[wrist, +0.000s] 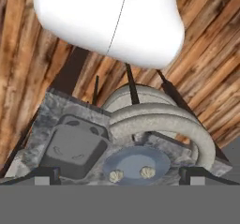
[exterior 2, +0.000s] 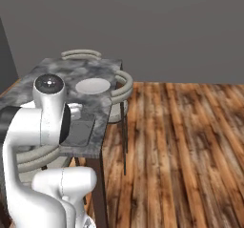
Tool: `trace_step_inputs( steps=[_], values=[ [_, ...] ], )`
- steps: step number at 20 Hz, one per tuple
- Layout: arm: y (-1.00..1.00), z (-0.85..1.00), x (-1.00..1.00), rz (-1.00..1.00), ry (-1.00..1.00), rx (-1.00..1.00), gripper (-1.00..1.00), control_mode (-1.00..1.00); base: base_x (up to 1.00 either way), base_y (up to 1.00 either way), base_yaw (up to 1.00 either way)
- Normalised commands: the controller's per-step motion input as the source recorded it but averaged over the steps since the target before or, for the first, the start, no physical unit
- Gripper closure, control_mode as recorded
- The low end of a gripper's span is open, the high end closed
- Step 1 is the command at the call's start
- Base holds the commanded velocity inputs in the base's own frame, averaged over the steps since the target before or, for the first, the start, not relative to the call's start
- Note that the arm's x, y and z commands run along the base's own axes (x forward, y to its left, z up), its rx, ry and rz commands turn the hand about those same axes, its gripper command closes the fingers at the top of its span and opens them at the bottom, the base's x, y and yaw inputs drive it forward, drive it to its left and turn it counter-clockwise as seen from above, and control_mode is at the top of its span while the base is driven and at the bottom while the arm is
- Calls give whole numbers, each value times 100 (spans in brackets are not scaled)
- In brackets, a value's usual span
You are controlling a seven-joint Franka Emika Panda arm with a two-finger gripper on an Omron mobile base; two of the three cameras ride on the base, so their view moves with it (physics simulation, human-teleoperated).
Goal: Place two dumplings into each of the tupperware containers and then place the containers in the fridge.
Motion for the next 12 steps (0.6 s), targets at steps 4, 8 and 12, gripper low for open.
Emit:
trace_step_inputs(
  steps=[4, 8, 12],
  values=[
    [78, 0, 14, 19, -7, 0, -100, -100, 0, 0, 0],
    [59, 0, 20, 14, 5, -2, -100, -100, 0, 0, 0],
    [70, 0, 15, 4, 17, -10, -100, -100, 0, 0, 0]
  ],
)
